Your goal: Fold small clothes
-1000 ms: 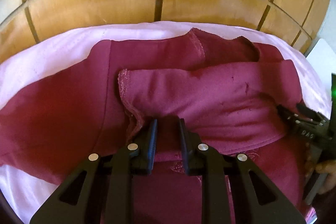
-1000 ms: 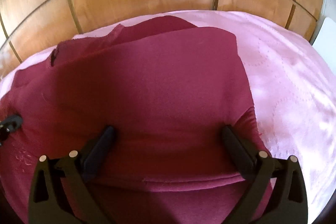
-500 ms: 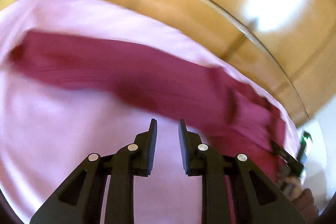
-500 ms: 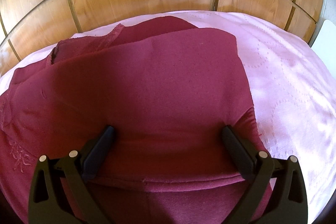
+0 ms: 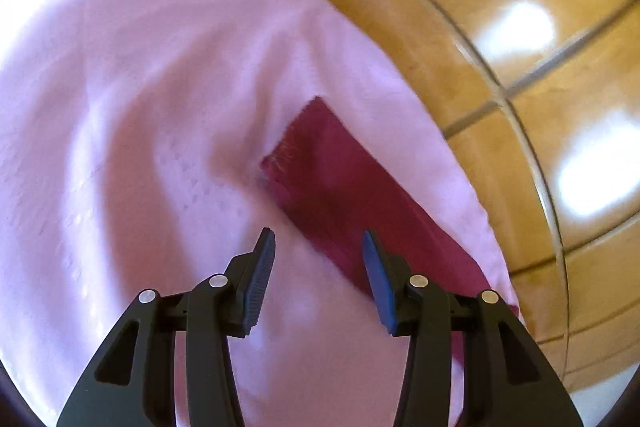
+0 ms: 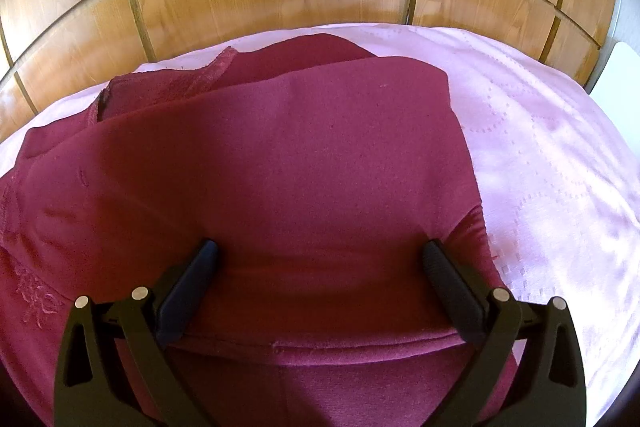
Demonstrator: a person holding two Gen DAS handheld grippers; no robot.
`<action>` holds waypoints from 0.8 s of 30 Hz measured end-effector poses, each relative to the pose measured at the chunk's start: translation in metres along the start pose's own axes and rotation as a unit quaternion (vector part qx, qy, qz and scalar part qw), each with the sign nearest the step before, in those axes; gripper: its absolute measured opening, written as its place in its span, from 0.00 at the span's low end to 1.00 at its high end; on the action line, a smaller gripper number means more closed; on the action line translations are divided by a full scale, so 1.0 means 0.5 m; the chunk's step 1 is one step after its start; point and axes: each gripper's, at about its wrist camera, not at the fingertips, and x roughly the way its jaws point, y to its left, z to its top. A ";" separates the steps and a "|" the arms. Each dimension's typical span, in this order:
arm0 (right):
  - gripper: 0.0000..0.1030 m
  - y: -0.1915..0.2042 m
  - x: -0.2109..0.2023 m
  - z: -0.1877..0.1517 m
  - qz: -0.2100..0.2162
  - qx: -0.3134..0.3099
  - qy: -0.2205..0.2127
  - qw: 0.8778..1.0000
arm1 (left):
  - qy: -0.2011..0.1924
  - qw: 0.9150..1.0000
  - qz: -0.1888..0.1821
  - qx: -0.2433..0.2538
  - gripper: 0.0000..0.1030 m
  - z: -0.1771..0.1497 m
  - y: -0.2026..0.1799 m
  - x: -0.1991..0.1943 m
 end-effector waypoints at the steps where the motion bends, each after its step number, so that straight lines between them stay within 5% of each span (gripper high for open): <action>1: 0.98 0.000 0.000 0.000 0.000 0.000 0.000 1.000 | 0.009 1.000 0.009 -0.008 0.43 0.009 0.006 0.019; 4: 0.98 0.000 0.001 0.000 0.000 0.000 0.000 1.000 | 0.002 1.000 0.027 -0.006 0.43 0.025 0.002 0.047; 6: 0.98 0.000 0.001 0.000 0.000 0.000 0.000 1.000 | 0.000 0.999 0.043 0.016 0.29 0.033 -0.016 0.059; 7: 0.98 0.000 0.001 0.000 0.000 0.000 0.000 1.000 | 0.004 0.998 0.055 0.024 0.10 0.037 -0.027 0.068; 9: 0.98 0.000 0.001 0.000 0.000 0.000 0.000 1.000 | 0.008 0.998 0.048 0.032 0.08 0.040 -0.043 0.066; 12: 0.98 0.000 0.002 0.000 0.000 -0.001 0.000 1.000 | -0.002 0.997 -0.012 0.077 0.08 0.024 -0.115 0.031; 15: 0.98 0.000 0.002 0.000 0.001 -0.001 0.000 1.000 | -0.005 0.987 -0.086 0.138 0.08 -0.024 -0.219 -0.019; 20: 0.98 -0.002 0.001 0.001 0.002 0.000 -0.001 1.000 | 0.026 0.946 -0.190 0.261 0.08 -0.199 -0.413 -0.064; 24: 0.98 -0.006 0.000 0.001 0.006 0.002 -0.002 1.000 | 0.065 0.910 -0.217 0.348 0.08 -0.360 -0.517 -0.047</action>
